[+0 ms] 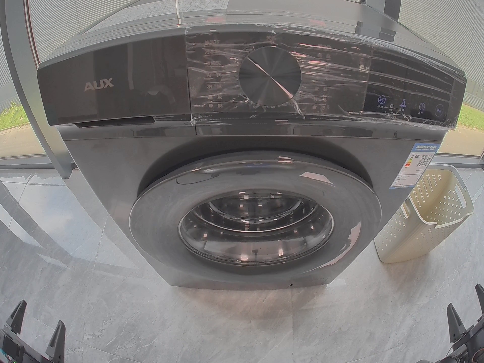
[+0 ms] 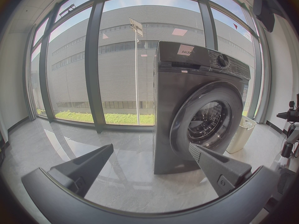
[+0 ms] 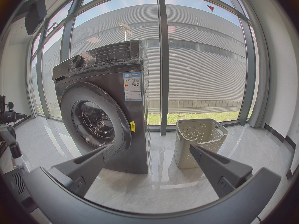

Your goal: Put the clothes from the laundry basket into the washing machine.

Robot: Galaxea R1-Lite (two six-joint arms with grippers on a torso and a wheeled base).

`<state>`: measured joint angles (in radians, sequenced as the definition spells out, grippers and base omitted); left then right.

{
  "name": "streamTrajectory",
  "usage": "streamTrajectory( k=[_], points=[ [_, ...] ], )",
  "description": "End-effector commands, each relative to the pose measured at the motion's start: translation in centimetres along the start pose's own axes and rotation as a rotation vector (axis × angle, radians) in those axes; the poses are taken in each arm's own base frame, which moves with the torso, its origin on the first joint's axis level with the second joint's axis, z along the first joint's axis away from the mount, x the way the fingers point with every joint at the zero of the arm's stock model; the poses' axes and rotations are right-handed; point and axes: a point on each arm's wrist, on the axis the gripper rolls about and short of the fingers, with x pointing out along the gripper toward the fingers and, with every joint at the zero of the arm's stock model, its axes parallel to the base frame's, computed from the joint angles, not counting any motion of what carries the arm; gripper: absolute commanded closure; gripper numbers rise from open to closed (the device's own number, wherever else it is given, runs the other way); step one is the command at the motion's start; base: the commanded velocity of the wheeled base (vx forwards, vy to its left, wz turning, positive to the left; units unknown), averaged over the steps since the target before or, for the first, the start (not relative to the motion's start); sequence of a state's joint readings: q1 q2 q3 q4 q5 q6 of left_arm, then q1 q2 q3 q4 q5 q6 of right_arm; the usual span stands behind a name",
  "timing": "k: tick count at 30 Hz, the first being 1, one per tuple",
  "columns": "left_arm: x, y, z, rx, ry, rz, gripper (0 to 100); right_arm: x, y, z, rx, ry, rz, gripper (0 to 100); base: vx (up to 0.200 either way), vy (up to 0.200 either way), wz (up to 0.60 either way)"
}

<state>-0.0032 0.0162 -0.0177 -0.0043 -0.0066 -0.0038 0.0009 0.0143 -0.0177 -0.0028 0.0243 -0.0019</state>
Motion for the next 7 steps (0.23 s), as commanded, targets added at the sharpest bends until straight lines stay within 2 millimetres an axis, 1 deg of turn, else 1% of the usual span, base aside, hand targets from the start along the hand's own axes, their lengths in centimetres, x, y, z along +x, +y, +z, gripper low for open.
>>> streamTrajectory(
  k=[1,7],
  points=[
    [-0.02,0.0,-0.44,0.001,-0.002,-0.001,0,0.02,0.0,-0.52,-0.001,0.003,0.001,0,0.0,0.0,0.0],
    [-0.02,0.0,-0.44,-0.001,-0.002,-0.001,0,0.02,0.0,-0.52,0.0,0.003,0.001,0,0.0,0.0,0.0]
  ],
)
